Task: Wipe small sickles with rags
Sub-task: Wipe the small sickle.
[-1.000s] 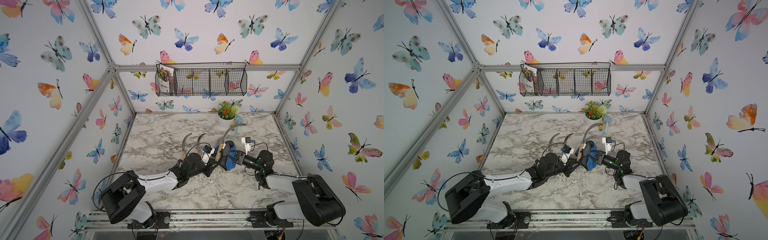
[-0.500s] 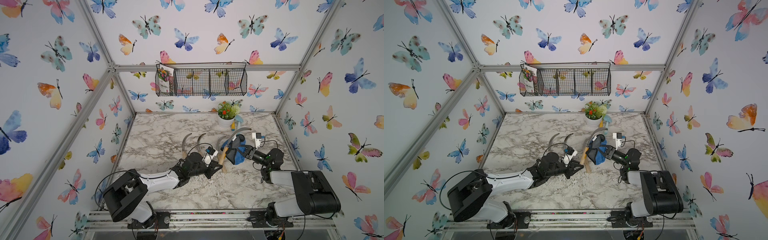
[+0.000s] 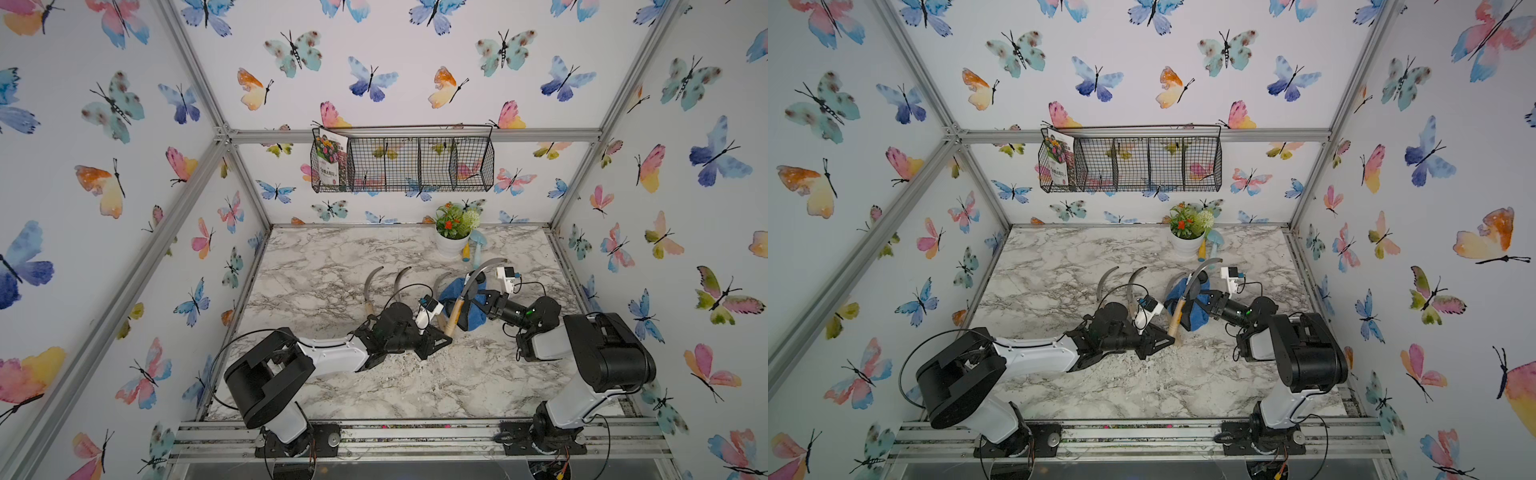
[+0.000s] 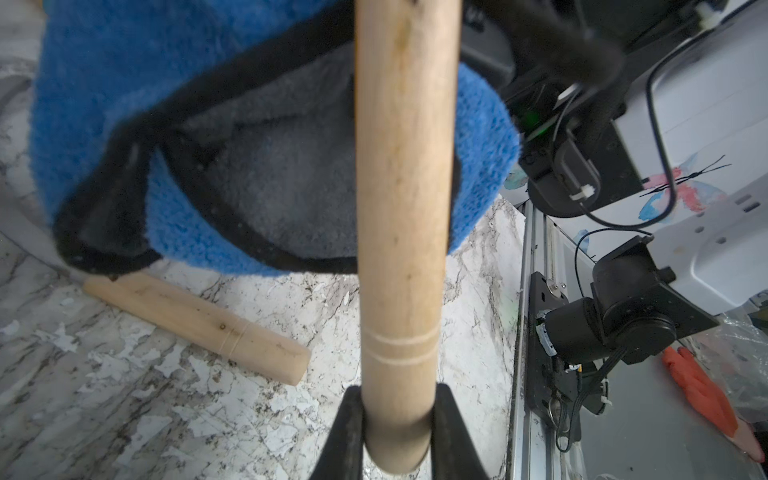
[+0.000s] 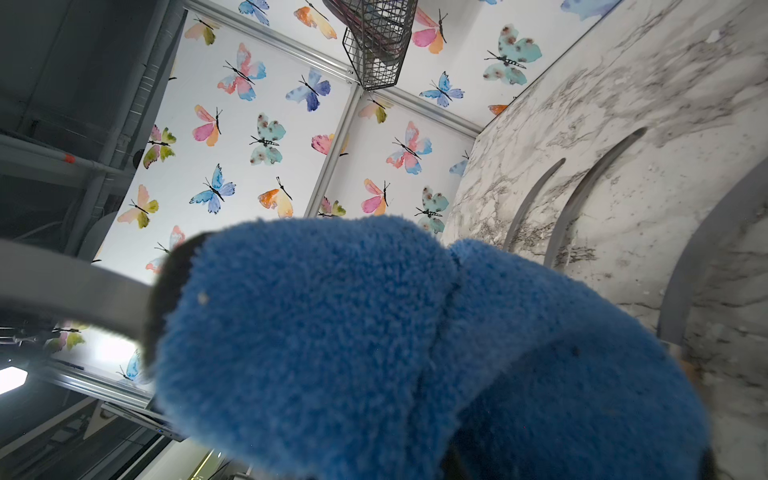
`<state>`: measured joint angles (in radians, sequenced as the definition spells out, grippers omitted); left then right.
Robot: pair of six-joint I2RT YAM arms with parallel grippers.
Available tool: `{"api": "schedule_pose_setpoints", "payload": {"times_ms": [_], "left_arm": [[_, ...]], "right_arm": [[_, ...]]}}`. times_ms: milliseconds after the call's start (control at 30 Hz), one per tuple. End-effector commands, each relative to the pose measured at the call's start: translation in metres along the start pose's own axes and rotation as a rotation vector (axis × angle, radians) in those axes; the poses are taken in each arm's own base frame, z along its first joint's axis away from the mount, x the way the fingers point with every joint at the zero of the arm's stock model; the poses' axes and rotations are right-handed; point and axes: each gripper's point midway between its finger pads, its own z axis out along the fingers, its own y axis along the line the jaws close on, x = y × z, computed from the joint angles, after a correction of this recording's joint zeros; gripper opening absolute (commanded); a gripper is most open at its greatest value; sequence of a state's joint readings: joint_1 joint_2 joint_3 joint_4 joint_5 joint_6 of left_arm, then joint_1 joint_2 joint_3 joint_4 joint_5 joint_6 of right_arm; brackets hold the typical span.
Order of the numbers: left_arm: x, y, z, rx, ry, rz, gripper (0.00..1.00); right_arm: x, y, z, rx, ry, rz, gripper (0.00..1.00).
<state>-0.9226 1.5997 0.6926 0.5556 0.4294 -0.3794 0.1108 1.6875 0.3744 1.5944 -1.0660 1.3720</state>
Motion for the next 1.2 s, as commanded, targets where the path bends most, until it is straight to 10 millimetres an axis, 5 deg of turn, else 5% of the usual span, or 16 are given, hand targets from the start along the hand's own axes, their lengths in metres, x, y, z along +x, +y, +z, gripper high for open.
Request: {"api": "schedule_pose_setpoints", "payload": {"times_ms": [0,300,533,833,1167], "left_arm": [[0.004,0.006,0.007,0.007,0.025,-0.096,0.00],[0.004,0.014,0.008,-0.032,0.027,-0.091,0.00],[0.004,0.021,0.008,-0.052,0.032,-0.097,0.00],[0.003,0.031,0.008,-0.068,0.031,-0.113,0.00],[0.001,0.029,0.005,-0.059,0.025,-0.098,0.00]], "right_arm": [[-0.007,0.033,0.002,-0.109,-0.009,-0.194,0.02],[-0.021,0.033,0.009,-0.123,-0.019,-0.204,0.02],[-0.061,0.073,0.022,-0.205,-0.037,-0.301,0.02],[-0.099,0.113,0.013,-0.221,-0.098,-0.377,0.02],[-0.101,0.096,0.013,-0.128,-0.122,-0.390,0.02]]}}
